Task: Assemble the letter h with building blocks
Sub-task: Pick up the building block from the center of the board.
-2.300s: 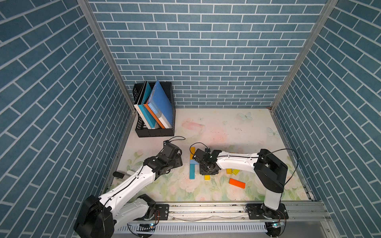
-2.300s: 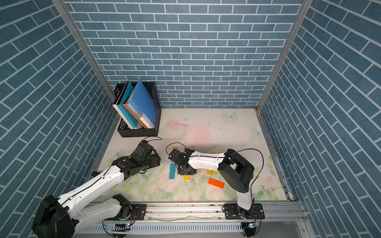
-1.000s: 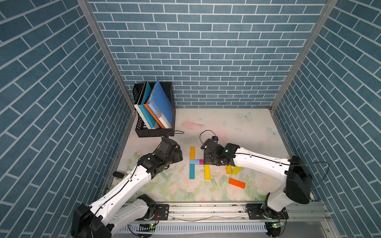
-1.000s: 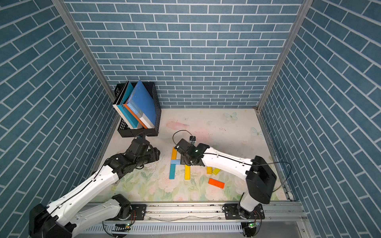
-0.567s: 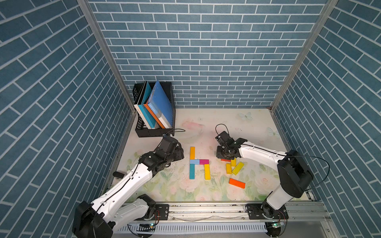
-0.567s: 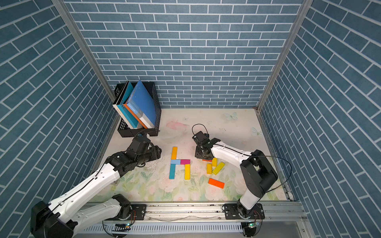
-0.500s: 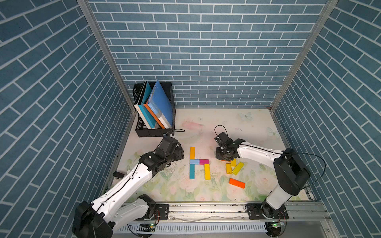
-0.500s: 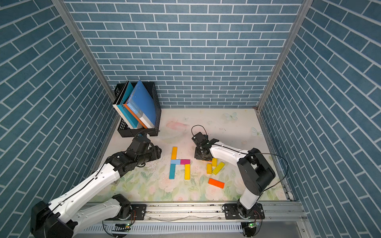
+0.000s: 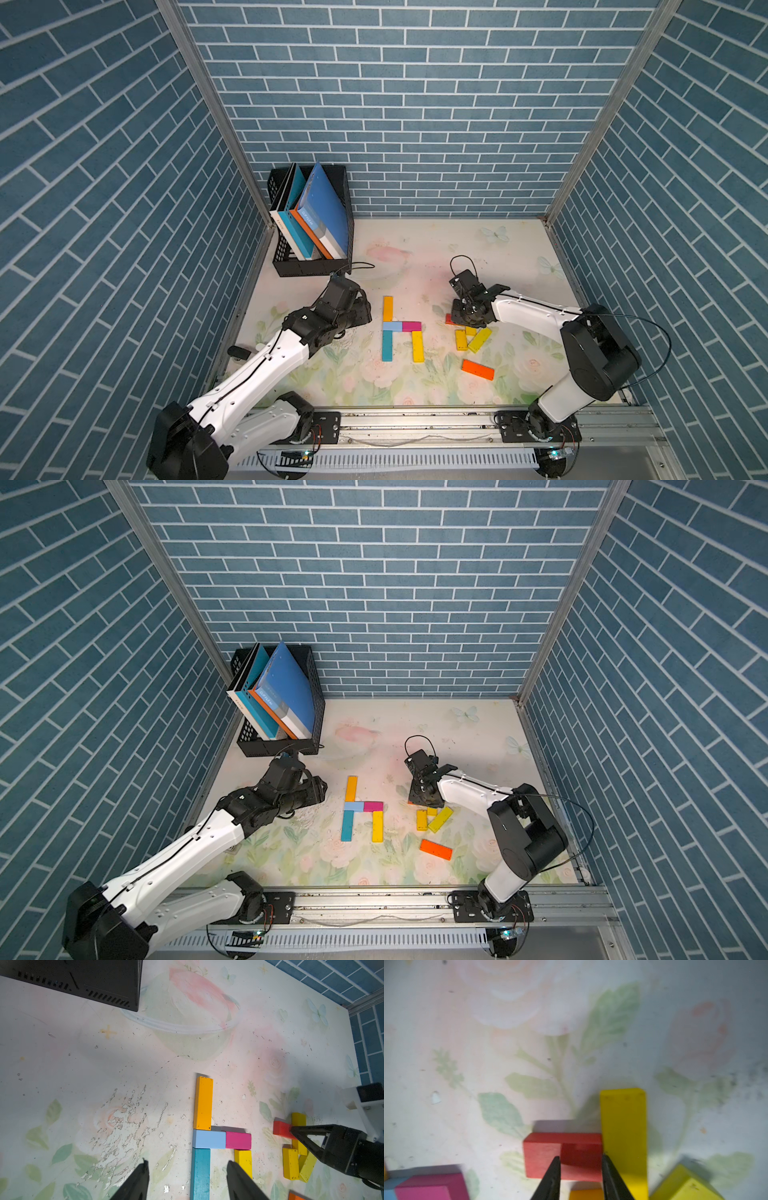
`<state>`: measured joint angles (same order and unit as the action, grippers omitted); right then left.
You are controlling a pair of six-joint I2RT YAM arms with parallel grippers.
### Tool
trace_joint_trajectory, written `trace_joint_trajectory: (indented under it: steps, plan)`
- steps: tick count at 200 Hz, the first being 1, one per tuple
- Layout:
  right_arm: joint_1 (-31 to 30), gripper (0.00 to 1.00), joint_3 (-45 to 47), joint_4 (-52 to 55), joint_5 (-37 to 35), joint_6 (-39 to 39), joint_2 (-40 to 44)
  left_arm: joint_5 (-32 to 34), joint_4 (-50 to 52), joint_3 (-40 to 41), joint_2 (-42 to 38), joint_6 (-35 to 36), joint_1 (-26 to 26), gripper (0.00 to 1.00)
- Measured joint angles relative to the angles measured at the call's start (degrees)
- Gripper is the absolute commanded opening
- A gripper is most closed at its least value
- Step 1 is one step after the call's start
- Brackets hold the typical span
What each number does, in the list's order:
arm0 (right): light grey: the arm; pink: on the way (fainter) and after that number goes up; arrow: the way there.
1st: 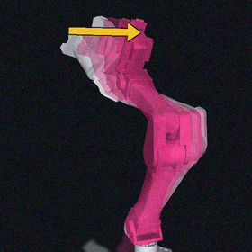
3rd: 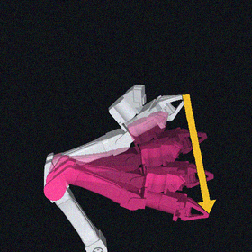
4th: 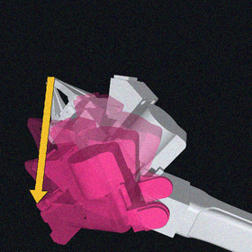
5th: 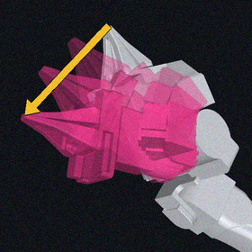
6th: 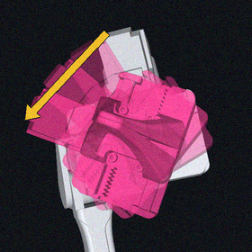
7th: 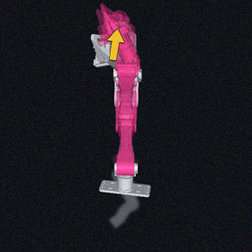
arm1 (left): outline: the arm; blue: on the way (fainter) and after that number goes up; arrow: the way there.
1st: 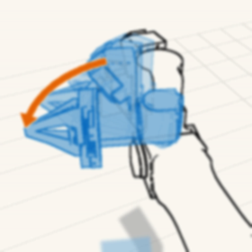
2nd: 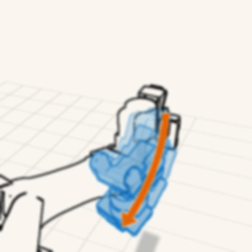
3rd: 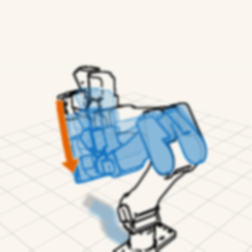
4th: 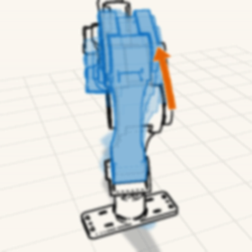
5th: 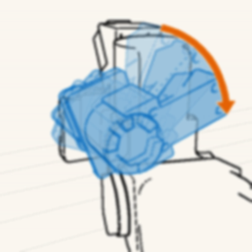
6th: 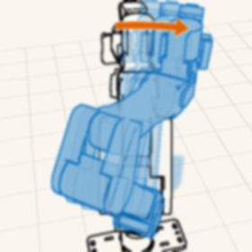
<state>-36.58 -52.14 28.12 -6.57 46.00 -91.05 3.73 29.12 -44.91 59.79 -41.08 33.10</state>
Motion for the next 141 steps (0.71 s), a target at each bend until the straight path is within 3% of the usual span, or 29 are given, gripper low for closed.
trace_joint_trajectory:
  steps: [16,57,141]
  plan:
    - [0.2,0.38,0.1,2.8,-1.4,0.0,1.6,0.0,-0.3,0.2,0.0,0.0,0.0,0.65]
    - [0.2,0.59,-2.8,6.9,-4.0,-1.6,3.1,-0.1,-0.4,0.6,0.0,0.0,0.0,0.65]
    - [4.6,0.47,-3.7,6.4,-5.9,-4.8,-3.1,-0.1,-0.5,0.8,0.0,0.0,-0.1,0.65]
